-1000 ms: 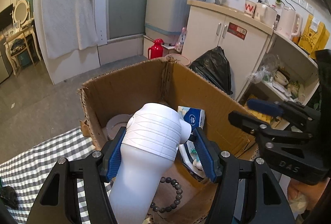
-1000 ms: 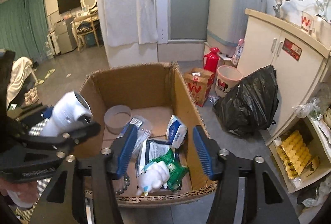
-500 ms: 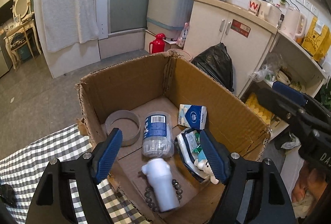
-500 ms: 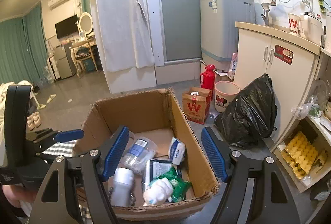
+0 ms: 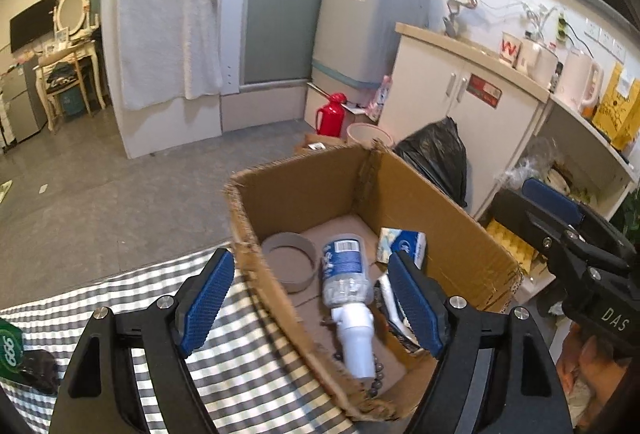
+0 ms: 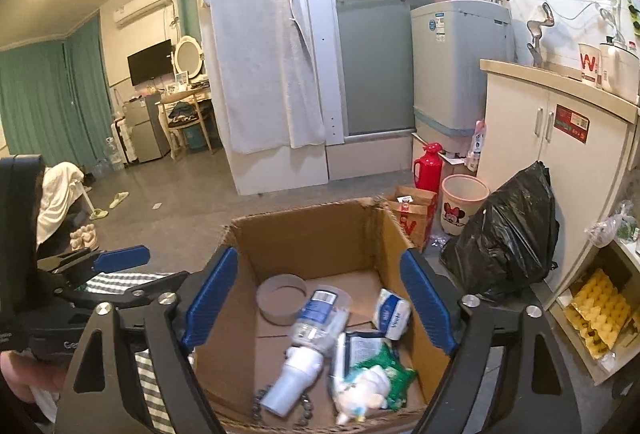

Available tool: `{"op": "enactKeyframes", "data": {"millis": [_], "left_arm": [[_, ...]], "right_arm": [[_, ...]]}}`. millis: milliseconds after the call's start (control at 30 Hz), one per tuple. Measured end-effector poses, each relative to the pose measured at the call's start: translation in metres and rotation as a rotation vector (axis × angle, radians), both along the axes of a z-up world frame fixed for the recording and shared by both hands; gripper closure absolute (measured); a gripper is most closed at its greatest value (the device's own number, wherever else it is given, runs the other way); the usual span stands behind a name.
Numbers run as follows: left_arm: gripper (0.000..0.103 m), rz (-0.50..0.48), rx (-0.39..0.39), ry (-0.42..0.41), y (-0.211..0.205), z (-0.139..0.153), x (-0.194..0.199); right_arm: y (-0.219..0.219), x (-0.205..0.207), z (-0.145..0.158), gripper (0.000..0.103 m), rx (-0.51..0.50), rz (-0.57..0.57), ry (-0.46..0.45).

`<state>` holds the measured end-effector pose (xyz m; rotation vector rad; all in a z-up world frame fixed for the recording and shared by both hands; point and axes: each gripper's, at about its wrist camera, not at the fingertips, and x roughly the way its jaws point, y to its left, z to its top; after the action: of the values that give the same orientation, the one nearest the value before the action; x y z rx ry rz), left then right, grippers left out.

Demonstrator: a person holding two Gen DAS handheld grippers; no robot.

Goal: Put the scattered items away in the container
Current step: 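Withdraw both open grippers from the box back over the table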

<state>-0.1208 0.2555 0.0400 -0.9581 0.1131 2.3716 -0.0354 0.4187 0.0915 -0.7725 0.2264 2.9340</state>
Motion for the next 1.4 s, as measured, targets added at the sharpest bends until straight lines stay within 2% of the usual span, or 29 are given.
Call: {"op": "enactKeyframes", "data": {"millis": [133, 200, 433, 500, 667, 1400], "left_arm": [[0.016, 0.034, 0.001, 0.016, -0.019, 0.006, -0.002], [0.010, 0.053, -0.004, 0.027, -0.029, 0.007, -0.002], [0.009, 0.113, 0.002, 0.034, -0.065, 0.005, -0.003], [0.006, 0.132, 0.004, 0.037, -0.077, 0.005, -0.004], [0.000, 0.177, 0.009, 0.056, -0.104, 0.007, -0.002], [0.000, 0.404, -0.071, 0.140, -0.222, 0.007, 0.010]], "right_arm": [[-0.014, -0.008, 0.004, 0.018, -0.015, 0.022, 0.000], [-0.022, -0.009, 0.005, 0.015, -0.014, 0.035, 0.005], [-0.051, -0.019, 0.005, 0.011, -0.009, 0.082, -0.004], [-0.059, -0.022, 0.004, 0.007, -0.013, 0.093, -0.010], [-0.083, -0.029, 0.004, 0.007, -0.005, 0.124, -0.012], [-0.190, -0.056, -0.005, 0.006, 0.037, 0.300, -0.026]]}}
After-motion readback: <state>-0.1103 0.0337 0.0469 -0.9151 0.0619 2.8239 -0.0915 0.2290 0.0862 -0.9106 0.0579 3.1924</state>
